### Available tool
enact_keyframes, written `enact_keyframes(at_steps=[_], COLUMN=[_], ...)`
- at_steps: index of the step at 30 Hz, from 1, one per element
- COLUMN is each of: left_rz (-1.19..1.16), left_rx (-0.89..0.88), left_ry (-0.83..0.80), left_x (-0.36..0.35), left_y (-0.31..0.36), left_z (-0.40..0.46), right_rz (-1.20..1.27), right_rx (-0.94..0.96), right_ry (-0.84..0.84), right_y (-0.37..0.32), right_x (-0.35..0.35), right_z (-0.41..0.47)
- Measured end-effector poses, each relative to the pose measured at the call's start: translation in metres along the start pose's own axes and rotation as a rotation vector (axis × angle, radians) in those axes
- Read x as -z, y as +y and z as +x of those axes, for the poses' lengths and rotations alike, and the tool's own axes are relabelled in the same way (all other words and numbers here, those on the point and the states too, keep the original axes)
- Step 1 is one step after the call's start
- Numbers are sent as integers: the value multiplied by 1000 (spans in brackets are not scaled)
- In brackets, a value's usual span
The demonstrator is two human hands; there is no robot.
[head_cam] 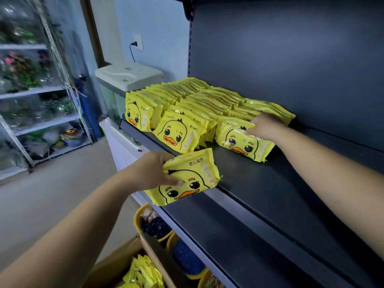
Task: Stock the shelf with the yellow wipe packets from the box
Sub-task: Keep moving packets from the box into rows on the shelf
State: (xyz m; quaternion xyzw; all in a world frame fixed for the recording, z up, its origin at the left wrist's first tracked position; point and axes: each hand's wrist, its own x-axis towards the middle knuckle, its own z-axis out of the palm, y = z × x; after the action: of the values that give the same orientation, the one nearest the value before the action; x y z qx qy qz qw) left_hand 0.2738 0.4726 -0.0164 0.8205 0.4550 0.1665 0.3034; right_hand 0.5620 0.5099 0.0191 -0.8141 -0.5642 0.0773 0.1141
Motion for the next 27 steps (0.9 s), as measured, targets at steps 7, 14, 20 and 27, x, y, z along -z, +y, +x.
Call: enact_keyframes(at_steps=[7,14,20,27], left_rz=[104,257,243,-194], left_rx=[-74,-180,-301,-282], left_ry=[-80,-129,-98,477], left_x=[-3,-4,-8,-27], left_y=[8,25,43,48], left_z=[1,6,10,20], right_rz=[-55,464,421,792], right_rx=[110,336,299,-40], right_ry=[301,-123,-126,163], right_y=[-6,-39,-25,30], right_x=[8,4,-16,-10], right_z=[-38,-140,-151,-113])
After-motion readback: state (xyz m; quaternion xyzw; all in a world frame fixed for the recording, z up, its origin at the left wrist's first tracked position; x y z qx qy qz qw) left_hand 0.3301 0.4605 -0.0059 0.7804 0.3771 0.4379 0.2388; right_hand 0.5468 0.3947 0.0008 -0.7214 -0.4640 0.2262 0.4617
